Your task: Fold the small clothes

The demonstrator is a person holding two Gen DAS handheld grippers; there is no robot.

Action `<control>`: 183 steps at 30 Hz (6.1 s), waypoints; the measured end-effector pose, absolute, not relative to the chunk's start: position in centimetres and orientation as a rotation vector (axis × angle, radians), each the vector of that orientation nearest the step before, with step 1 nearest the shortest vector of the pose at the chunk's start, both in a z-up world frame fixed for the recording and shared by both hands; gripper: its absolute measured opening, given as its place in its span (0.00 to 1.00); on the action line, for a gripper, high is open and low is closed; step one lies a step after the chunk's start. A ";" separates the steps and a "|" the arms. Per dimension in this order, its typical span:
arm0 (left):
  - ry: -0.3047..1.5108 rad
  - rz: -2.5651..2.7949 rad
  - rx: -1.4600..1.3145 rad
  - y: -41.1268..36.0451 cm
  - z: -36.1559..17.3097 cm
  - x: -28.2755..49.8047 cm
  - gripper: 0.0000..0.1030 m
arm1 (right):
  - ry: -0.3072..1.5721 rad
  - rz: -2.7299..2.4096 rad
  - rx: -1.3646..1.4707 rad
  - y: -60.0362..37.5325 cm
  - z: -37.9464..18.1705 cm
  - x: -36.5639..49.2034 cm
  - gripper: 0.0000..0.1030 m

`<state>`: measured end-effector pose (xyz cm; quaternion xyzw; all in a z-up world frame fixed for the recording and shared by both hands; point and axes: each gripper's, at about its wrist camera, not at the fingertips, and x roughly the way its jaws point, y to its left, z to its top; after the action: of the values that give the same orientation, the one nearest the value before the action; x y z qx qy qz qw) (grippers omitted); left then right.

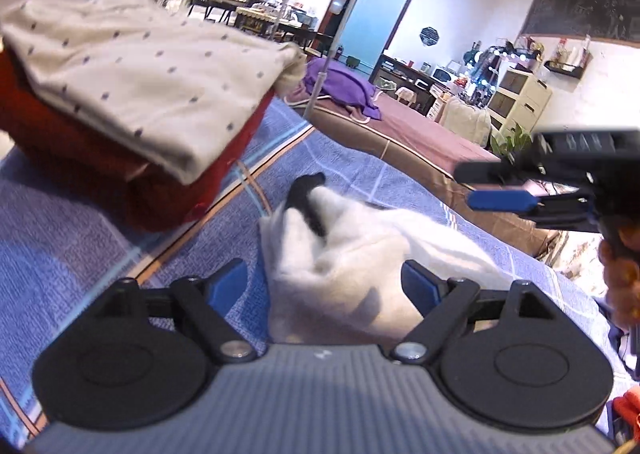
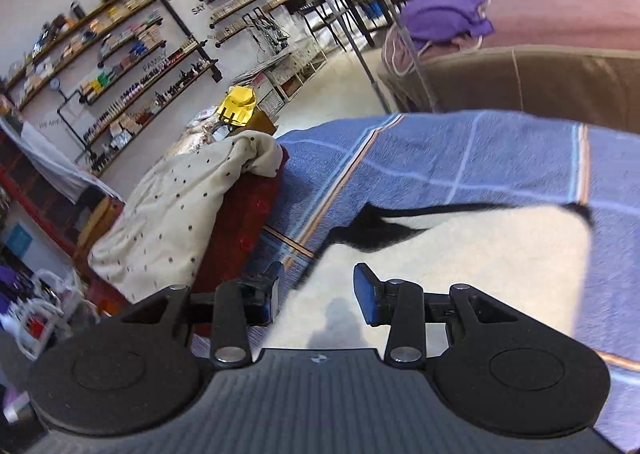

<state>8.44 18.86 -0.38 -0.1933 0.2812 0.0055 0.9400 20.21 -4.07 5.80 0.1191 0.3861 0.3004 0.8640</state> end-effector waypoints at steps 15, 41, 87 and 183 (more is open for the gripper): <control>0.628 -0.040 -0.156 14.2 0.7 11.3 0.55 | 0.682 0.543 -0.046 -5.7 2.1 13.5 0.44; 0.694 0.002 -0.052 14.3 -3.2 12.9 0.82 | 0.667 0.494 -0.111 -3.7 -1.3 11.4 1.00; 0.709 -0.020 -1.165 19.8 -12.3 15.3 1.00 | 1.002 0.405 1.293 -17.8 -10.6 15.4 1.00; 0.811 -0.134 -0.420 6.7 -5.5 22.9 0.53 | 0.910 0.264 0.924 -19.0 -6.7 10.7 0.87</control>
<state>22.92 6.75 -5.51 -0.2027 0.3914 -0.0645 0.8953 10.66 -19.04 -6.68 0.4289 0.4223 0.1226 0.7891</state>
